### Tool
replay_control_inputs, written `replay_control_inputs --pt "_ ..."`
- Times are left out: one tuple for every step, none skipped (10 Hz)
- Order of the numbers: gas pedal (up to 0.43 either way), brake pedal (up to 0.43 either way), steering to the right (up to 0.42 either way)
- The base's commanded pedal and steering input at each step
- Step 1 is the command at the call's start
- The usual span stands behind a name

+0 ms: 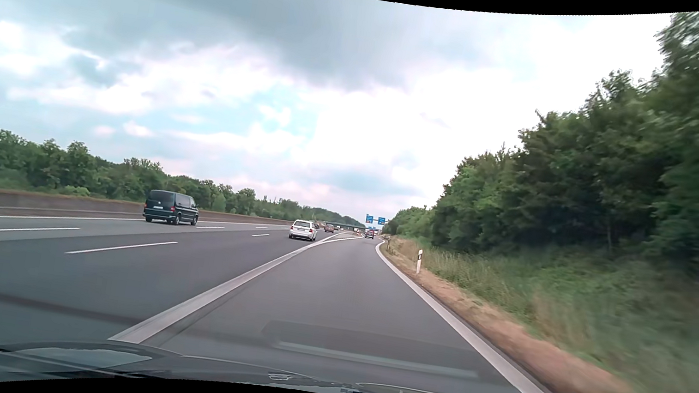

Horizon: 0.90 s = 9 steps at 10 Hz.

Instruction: Follow the waypoints while adhering to traffic rules and regulations

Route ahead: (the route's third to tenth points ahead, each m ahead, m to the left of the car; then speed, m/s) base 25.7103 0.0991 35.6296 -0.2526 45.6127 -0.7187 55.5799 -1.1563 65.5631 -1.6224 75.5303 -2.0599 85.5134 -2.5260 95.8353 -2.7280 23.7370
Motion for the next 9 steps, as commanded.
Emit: replay_control_inputs --pt "0.177 0.000 0.001" --pt "0.177 0.000 0.001" --pt "0.189 0.000 0.001" --pt "0.189 0.000 0.002" --pt "0.197 0.000 0.009" --pt "0.209 0.000 0.013" --pt "0.209 0.000 0.011" --pt "0.220 0.000 0.009" --pt "0.228 0.000 0.009"
